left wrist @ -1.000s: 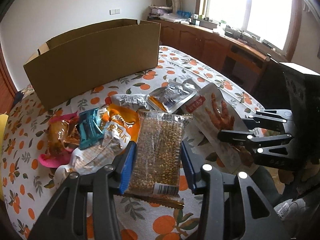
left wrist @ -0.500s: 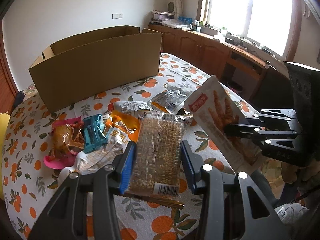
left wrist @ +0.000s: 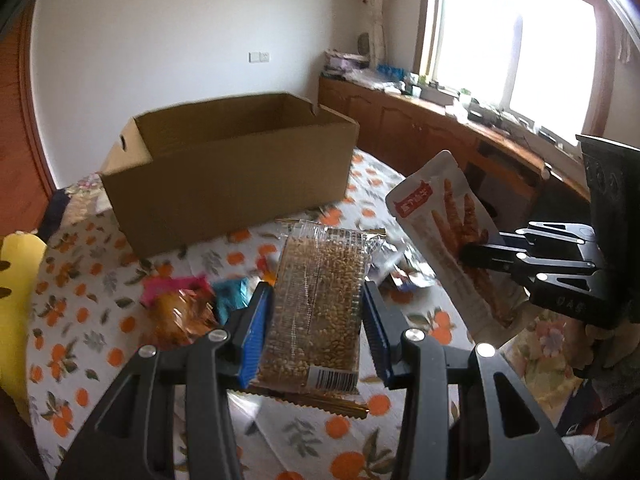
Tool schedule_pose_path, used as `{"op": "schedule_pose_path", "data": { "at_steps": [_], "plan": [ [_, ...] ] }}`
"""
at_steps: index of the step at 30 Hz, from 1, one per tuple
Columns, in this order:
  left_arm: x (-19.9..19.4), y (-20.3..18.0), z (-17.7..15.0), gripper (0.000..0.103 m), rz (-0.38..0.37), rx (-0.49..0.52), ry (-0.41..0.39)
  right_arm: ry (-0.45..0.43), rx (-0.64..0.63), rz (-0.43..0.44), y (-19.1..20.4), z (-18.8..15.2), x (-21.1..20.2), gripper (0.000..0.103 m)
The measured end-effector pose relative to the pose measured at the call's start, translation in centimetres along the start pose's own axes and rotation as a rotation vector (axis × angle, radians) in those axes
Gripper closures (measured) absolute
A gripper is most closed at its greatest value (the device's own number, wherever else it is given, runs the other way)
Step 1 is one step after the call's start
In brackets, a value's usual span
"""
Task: Organize snacks
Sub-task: 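Carry both packs over the cardboard box and open both tools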
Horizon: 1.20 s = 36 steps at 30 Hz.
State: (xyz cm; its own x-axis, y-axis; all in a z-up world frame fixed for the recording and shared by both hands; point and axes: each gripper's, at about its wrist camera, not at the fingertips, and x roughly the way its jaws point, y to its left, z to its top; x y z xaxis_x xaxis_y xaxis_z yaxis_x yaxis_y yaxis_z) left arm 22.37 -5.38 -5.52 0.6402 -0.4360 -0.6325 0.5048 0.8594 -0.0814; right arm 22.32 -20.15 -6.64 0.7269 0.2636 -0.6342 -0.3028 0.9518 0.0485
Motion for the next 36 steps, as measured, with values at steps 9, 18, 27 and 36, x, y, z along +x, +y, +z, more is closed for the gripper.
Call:
{"op": "schedule_pose_path", "data": {
  "at_steps": [9,18,27,36],
  "plan": [
    [-0.3,3.9,4.8,0.06,0.075,0.005,-0.068,-0.077,-0.074,0.003,-0.7,7.3,1.0,0.089],
    [0.8,8.2,10.9,0.06,0.122,0.009,-0.124,-0.123,-0.129,0.013,-1.5,15.4,4.6,0.089],
    [4.7,11.9,14.3,0.059,0.141,-0.01,-0.123,-0.126,-0.168,0.003,-1.7,20.2,9.6,0.089],
    [10.2,14.8,15.3,0.059,0.16,-0.038,-0.069,-0.083,-0.154,-0.035,-2.5,22.0,16.8,0.089]
  ]
}}
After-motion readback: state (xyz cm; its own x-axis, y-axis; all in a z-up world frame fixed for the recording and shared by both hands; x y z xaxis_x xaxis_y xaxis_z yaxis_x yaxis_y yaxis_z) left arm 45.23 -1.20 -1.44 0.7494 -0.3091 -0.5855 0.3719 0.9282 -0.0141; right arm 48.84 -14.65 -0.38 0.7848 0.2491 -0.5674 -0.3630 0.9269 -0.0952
